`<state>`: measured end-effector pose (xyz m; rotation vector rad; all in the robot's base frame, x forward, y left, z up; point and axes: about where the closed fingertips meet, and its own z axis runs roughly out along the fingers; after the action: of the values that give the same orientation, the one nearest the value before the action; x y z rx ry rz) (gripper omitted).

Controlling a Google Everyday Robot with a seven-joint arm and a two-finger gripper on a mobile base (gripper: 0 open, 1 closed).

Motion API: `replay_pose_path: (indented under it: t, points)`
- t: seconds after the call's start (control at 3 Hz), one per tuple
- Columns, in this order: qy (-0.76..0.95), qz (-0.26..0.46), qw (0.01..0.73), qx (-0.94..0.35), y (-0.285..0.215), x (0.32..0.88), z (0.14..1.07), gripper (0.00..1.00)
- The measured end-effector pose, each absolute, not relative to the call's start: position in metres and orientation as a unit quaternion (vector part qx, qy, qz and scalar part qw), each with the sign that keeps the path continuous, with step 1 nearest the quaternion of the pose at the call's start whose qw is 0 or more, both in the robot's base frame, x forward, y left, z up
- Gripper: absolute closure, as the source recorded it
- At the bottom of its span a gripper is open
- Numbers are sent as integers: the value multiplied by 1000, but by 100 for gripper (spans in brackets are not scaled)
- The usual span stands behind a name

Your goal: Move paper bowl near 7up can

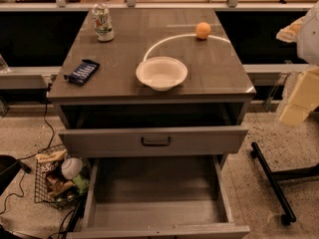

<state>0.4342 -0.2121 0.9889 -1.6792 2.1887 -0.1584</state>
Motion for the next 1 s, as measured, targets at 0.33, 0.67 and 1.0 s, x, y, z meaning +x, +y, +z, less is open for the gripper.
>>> replay_pose_path:
  t: [0.33, 0.67, 1.0]
  points:
    - [778, -58, 191, -596, -211, 434, 990, 0]
    - [765, -53, 225, -601, -201, 434, 981, 0]
    - [743, -22, 283, -607, -176, 446, 953, 0]
